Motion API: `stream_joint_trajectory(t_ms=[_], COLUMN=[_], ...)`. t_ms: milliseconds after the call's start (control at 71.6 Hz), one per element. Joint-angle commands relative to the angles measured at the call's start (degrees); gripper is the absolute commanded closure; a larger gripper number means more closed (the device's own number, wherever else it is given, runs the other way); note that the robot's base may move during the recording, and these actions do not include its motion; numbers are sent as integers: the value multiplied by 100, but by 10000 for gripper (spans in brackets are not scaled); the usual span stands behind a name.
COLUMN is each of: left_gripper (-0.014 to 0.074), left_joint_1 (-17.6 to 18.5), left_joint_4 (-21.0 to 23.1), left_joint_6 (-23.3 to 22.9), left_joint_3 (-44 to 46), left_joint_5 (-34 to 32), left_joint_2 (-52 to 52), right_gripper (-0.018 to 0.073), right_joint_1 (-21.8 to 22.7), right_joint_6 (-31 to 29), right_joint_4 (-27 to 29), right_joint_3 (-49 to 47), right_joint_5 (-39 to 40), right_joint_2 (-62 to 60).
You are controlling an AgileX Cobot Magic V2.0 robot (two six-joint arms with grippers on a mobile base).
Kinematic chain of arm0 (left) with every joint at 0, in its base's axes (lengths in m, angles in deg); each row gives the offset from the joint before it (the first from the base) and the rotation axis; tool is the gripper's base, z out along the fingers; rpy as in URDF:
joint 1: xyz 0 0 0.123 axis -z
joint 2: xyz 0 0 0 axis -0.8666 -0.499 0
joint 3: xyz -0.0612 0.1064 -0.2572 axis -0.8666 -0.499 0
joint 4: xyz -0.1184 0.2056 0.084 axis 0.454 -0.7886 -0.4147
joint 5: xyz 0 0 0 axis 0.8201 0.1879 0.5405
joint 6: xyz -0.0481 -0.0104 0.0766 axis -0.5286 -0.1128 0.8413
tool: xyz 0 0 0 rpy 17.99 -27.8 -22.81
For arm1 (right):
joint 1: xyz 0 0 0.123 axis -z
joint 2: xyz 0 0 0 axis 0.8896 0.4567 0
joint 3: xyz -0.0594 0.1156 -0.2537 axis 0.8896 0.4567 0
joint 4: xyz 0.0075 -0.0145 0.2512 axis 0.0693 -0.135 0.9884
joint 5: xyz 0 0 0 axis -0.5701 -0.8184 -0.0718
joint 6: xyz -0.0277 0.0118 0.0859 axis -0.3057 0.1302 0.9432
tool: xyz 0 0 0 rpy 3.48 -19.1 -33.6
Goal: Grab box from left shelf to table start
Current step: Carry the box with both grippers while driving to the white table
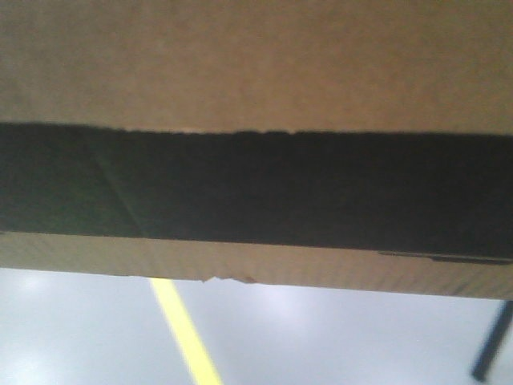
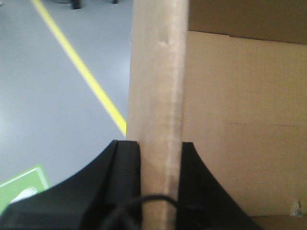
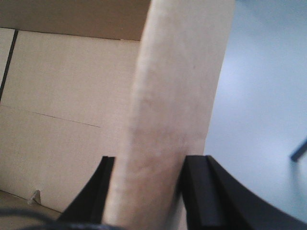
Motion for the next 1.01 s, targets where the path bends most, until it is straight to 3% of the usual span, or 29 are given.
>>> stream_joint_trajectory(t_ms=[0,992], left_gripper=[691,692], left_joint_1=[45,45], left_joint_4=[1261,1261], left_joint_6=[-143,-143], left_joint_3=[209,209], left_joint_5=[-871,-871], left_joint_2=[-28,-28], right_gripper=[501,501], right_joint_1=[-30,-30], right_joint_6=[-117,-117], right_joint_4=[860,860], right_joint_3=[-179,-179], right_joint_5=[694,694], right_joint_2=[71,71])
